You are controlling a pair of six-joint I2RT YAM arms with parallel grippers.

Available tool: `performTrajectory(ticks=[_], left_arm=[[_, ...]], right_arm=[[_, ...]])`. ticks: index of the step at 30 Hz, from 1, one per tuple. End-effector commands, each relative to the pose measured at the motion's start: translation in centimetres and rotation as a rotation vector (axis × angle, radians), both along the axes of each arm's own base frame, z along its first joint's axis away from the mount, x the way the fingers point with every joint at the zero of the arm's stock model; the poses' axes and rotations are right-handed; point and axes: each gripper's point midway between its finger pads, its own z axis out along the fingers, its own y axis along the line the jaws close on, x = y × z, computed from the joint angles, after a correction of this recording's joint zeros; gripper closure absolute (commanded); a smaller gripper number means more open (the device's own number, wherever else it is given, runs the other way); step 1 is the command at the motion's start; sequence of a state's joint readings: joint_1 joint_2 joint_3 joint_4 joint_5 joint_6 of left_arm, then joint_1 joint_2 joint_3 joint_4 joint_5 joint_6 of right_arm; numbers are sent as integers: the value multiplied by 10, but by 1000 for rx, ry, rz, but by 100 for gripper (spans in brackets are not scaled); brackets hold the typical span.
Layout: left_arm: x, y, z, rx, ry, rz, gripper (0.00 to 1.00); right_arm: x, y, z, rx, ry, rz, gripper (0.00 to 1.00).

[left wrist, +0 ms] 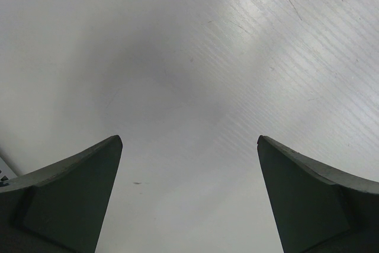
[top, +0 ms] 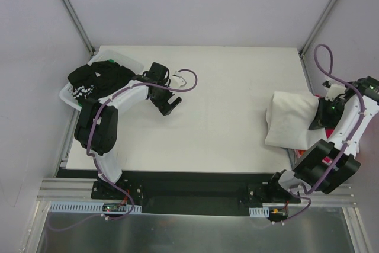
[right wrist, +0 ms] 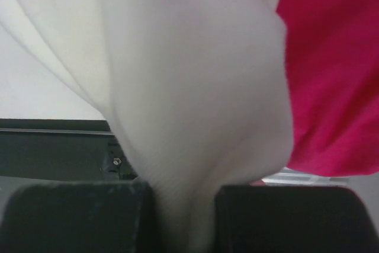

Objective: Fold and stack the t-shirts
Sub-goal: Put the neatly folded tshirt into the corner of the board with the right arm

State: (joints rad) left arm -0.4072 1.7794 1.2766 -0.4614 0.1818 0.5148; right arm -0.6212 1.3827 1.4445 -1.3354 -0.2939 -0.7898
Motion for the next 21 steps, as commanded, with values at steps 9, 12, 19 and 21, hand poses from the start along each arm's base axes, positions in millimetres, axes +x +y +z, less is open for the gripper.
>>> performTrajectory(ticks=[9,12,19,21], left_arm=[[-9,-8,15,-40,-16,-18,1],[-8,-8,14,-32,-16,-17,0],[-4,-9,14,-26,-19,-16,1],[-3,-12,12,-28,-16,-19,1]], right_arm=[[3,-59,13,80,97,-70,99],[13,-67,24,67,74,-71,99],[17,-73,46,29,32,-71,99],[19,-73,51,22,16,-64,99]])
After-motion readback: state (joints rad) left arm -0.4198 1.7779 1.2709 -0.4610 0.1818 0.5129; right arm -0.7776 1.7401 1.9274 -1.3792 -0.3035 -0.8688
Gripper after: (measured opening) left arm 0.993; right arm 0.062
